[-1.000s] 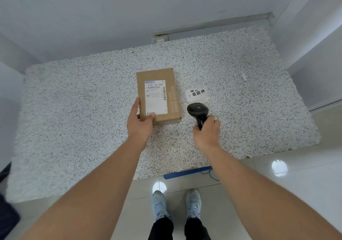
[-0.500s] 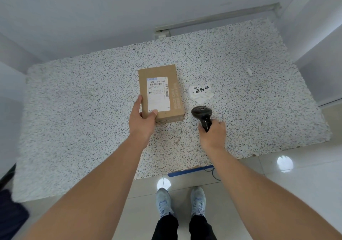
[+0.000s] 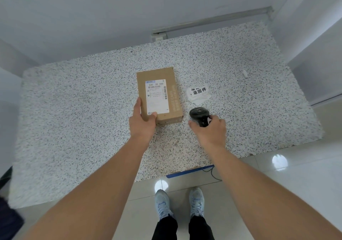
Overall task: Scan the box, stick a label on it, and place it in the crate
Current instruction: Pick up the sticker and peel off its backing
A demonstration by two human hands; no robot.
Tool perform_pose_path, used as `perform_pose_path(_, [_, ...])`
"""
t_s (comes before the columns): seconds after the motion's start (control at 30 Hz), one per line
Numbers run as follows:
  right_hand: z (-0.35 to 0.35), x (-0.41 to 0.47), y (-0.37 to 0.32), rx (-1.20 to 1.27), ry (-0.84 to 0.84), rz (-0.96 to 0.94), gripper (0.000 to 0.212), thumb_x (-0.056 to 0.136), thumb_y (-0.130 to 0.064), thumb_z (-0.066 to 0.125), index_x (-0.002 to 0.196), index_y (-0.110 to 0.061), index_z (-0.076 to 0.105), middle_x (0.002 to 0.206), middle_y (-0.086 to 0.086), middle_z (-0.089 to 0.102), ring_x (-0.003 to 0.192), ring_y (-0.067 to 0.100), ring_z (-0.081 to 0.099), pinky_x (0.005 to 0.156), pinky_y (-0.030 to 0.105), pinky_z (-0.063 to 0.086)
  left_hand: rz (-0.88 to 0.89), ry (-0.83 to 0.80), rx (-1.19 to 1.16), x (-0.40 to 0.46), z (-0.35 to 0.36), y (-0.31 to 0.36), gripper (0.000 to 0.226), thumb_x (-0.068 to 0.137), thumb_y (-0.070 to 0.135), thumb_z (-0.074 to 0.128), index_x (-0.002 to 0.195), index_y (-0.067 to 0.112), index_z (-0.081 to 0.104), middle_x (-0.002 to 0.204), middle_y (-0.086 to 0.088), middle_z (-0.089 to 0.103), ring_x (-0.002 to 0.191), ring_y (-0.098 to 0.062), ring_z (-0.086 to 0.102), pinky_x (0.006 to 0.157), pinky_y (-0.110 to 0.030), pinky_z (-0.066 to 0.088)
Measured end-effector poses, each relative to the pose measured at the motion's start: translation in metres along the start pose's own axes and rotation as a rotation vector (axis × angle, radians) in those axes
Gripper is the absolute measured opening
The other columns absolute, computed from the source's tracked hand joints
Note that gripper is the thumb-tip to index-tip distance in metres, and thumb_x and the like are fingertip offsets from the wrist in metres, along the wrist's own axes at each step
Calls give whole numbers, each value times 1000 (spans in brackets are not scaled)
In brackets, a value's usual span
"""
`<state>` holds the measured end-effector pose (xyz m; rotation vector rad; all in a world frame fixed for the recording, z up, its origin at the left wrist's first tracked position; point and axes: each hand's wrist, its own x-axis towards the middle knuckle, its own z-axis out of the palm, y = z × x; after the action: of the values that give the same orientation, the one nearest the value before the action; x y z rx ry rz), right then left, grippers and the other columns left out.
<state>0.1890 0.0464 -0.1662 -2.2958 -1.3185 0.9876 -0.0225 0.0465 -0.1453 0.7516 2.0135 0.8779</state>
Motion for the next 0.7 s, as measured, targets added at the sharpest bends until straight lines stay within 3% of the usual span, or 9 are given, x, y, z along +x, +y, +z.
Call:
perform_pose_path(0.1, [-11, -1, -14, 64, 103, -46, 79, 81, -74, 58, 138, -20, 50, 126, 2, 46, 109, 20, 53, 88, 41, 55, 29, -19, 146, -3, -3, 11, 81, 98, 23, 64, 161, 42, 16, 144, -4, 51, 82, -4, 59, 49, -11, 42])
perform_pose_path(0.17, [-17, 4, -24, 98, 138, -62, 64, 91, -64, 58, 138, -20, 53, 132, 6, 49, 108, 19, 55, 81, 34, 51, 141, -11, 296, -6, -6, 20, 80, 98, 21, 64, 162, 37, 18, 155, -6, 38, 99, -12, 61, 55, -6, 42])
perform_pose_path(0.23, [-23, 8, -32, 119, 155, -57, 49, 99, -54, 58, 136, -20, 57, 133, 7, 51, 109, 20, 58, 77, 29, 47, 320, -23, 467, -9, -7, 30, 76, 99, 24, 62, 162, 34, 20, 167, -2, 22, 133, -23, 51, 85, -14, 48])
perform_pose_path(0.3, [-27, 14, -38, 130, 170, -63, 38, 103, -44, 58, 132, -20, 61, 131, 7, 52, 108, 20, 58, 72, 23, 42, 465, -73, 585, -11, -5, 41, 70, 101, 29, 58, 161, 32, 23, 170, 3, 17, 150, -25, 33, 105, -37, 45])
perform_pose_path(0.4, [-30, 25, -42, 120, 183, -69, 27, 105, -31, 59, 128, -19, 65, 129, 6, 55, 102, 15, 52, 73, 21, 39, 607, -174, 652, -9, 6, 62, 60, 103, 31, 54, 158, 26, 33, 168, 5, 26, 153, -21, 24, 114, -46, 37])
perform_pose_path(0.5, [-32, 44, -45, 104, 197, -62, 22, 105, -22, 59, 126, -20, 69, 128, 6, 58, 104, 14, 51, 81, 25, 39, 742, -265, 734, 1, 24, 80, 53, 103, 27, 49, 155, 19, 41, 163, -1, 36, 146, -25, 37, 116, -48, 39])
perform_pose_path(0.7, [-24, 93, -42, 154, 208, -38, 23, 105, -13, 59, 121, -19, 74, 125, 5, 67, 111, 19, 64, 82, 24, 44, 840, -317, 931, 26, 73, 90, 54, 105, 24, 43, 158, 16, 34, 166, -7, 32, 154, -26, 24, 127, -40, 16])
